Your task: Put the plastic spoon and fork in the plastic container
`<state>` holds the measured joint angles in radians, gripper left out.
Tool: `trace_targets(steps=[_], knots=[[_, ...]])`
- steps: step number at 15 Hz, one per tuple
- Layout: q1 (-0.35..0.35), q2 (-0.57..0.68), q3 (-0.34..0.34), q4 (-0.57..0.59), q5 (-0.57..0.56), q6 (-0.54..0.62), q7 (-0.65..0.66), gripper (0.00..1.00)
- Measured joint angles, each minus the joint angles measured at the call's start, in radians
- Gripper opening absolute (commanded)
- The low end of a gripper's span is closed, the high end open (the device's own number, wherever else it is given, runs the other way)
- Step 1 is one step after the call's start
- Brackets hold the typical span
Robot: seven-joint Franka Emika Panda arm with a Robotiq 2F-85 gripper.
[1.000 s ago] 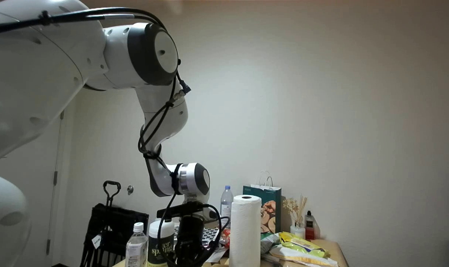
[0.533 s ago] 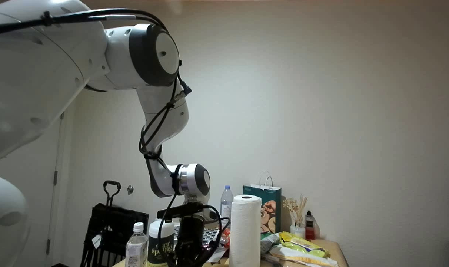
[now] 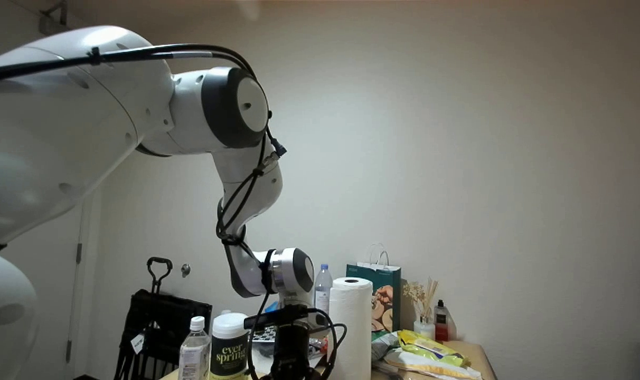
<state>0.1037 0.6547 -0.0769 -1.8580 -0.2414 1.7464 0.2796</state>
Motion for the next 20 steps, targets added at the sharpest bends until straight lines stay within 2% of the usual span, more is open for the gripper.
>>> trace_targets(steps=[7, 15, 16, 17, 20], knots=[[-0.001, 0.098, -0.01, 0.118, -0.011, 0.003, 0.0, 0.06], [-0.002, 0.161, -0.043, 0.187, -0.043, 0.036, 0.0, 0.07], [-0.002, 0.164, -0.049, 0.192, -0.047, 0.04, 0.0, 0.35], [-0.003, 0.165, -0.053, 0.195, -0.047, 0.044, 0.0, 0.37], [-0.006, 0.165, -0.062, 0.203, -0.047, 0.049, 0.0, 0.55]])
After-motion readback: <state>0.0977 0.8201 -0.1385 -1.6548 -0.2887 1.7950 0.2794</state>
